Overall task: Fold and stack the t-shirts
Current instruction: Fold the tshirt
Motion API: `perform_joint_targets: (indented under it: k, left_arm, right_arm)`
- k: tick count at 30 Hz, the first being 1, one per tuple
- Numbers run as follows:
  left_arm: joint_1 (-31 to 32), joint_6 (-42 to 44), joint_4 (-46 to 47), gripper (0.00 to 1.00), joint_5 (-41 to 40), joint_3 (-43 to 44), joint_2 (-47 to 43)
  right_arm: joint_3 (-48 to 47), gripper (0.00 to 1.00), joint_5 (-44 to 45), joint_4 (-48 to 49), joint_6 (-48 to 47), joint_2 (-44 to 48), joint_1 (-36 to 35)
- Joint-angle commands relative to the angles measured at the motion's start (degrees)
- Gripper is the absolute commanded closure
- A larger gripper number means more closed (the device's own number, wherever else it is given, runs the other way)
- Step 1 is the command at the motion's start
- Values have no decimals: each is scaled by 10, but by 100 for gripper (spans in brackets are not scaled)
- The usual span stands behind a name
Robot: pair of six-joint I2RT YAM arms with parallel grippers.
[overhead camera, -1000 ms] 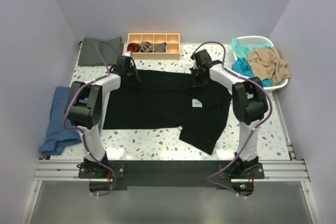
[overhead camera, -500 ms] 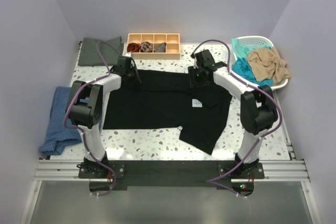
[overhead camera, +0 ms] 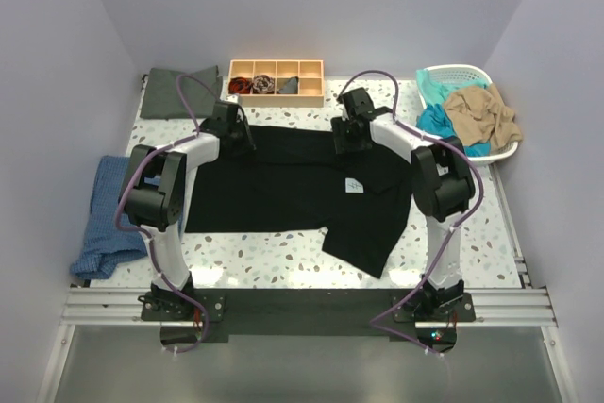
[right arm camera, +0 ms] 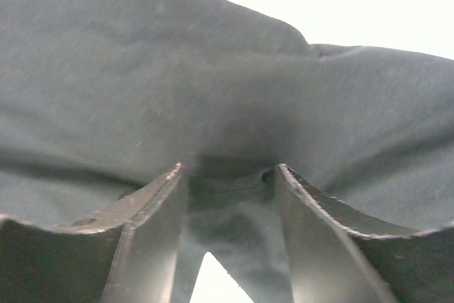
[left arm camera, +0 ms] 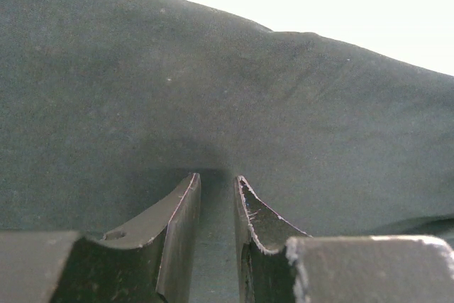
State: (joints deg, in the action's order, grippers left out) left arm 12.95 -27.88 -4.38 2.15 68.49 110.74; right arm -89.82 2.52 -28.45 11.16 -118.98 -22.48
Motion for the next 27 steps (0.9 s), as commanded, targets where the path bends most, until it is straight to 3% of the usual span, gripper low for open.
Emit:
perform_joint_targets:
  k: [1, 3, 4, 8, 27]
  left_arm:
    - [2, 3, 11, 70, -2, 5, 3]
    - [2, 3, 11, 70, -3, 5, 5]
    - [2, 3, 10, 70, -5, 6, 5]
    - [2, 3, 10, 70, -3, 9, 9]
    - [2, 3, 8, 70, -2, 7, 11]
  right_arm:
    - [-40, 50, 19, 7, -9, -6, 11]
    - [-33, 60, 15, 6, -8, -2, 10]
    - [-29, 72, 15, 6, -6, 1, 10]
    - [-18, 100, 14, 6, -6, 17, 11]
    - [85, 100, -39, -4, 16, 125, 9]
